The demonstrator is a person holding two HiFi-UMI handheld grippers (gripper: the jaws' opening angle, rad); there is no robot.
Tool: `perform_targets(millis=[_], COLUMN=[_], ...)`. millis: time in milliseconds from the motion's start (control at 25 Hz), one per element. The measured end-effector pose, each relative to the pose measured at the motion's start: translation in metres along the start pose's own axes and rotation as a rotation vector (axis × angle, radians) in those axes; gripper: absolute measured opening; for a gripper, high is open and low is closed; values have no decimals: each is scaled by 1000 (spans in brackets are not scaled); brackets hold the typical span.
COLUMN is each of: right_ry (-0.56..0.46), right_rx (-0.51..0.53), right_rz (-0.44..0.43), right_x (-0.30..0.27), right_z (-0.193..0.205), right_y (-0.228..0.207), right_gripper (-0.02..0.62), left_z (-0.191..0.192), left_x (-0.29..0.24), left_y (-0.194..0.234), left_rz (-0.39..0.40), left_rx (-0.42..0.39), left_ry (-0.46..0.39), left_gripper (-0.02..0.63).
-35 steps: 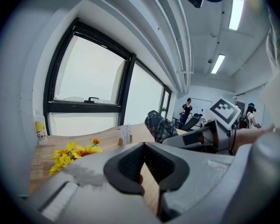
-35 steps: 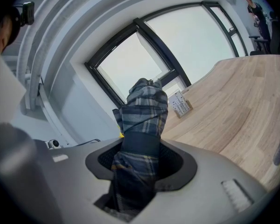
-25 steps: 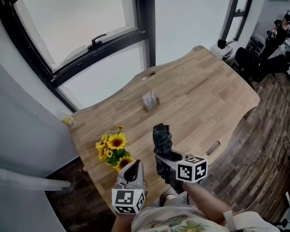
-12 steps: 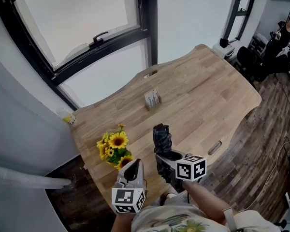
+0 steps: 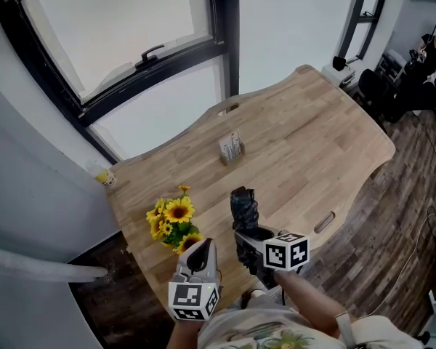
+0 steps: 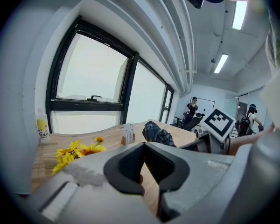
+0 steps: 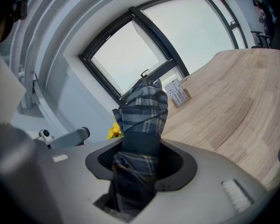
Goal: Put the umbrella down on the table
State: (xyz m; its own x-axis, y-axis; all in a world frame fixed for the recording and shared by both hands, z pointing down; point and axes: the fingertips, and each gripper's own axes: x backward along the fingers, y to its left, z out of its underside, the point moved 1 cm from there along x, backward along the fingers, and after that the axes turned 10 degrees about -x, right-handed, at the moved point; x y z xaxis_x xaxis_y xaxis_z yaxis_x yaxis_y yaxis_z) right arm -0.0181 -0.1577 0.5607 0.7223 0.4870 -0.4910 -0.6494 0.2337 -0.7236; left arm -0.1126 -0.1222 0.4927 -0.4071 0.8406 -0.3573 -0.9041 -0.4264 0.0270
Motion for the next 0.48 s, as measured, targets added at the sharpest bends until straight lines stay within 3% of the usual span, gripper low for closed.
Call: perform_targets(millis=[480], right_ry=[35], right_rx=[-14], right_rz=[21], right_x=[-9], right_z=[8], right_y=[-14], right_gripper=[195], left_z=[3], left_x=[-3], left_y=[3], left_rz=[-10], left_rx=[8], left_ry=[10], left_gripper=[5])
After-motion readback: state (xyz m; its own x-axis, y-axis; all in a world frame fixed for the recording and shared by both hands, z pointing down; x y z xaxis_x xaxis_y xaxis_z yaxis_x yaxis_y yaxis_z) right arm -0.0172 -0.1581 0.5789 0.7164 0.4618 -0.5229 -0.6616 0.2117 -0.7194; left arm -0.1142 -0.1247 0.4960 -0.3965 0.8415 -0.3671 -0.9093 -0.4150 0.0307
